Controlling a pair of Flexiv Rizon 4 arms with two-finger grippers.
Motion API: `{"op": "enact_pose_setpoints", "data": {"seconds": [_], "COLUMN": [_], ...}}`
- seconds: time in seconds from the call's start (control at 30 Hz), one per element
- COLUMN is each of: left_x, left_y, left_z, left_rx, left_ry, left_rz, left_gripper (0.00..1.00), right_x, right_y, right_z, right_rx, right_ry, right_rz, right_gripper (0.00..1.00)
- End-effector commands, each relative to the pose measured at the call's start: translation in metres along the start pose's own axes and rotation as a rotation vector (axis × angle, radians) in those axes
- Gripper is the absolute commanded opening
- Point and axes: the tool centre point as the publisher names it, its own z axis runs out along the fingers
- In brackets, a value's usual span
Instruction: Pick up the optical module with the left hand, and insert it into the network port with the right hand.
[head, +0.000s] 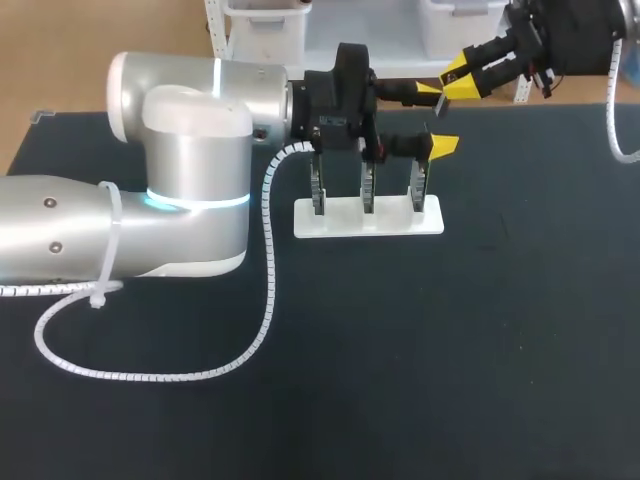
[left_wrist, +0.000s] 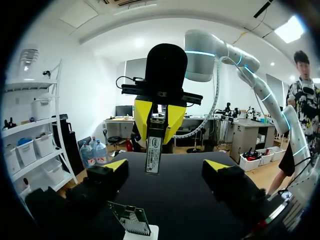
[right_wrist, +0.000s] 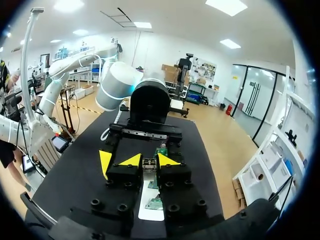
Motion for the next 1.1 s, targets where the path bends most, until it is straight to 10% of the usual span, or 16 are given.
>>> {"op": "enact_pose_setpoints", "data": {"seconds": [0.03, 0.3, 0.5, 1.1], "left_x": [-0.001, -0.001, 0.002, 0.001], "left_y": [0.0, 0.0, 0.005, 0.036], "left_z": [-0.001, -0.001, -0.003, -0.039], "left_rx": [0.001, 0.001, -0.019, 0.045], "left_ry": [0.004, 0.004, 0.243, 0.401], "left_rz": [-0.001, -0.001, 0.111, 0.089], "left_gripper": [1.0, 1.0, 1.0, 1.0], "right_x": [0.0, 0.0, 0.0, 0.0], "right_y": [0.001, 0.001, 0.001, 0.001], "right_z": [0.0, 0.0, 0.0, 0.0], "right_rx": [0.002, 0.002, 0.002, 0.002], "right_ry": [0.0, 0.0, 0.0, 0.0], "right_rz": [-0.001, -0.001, -0.001, -0.001], "right_gripper": [0.0, 0.0, 0.0, 0.0]}}
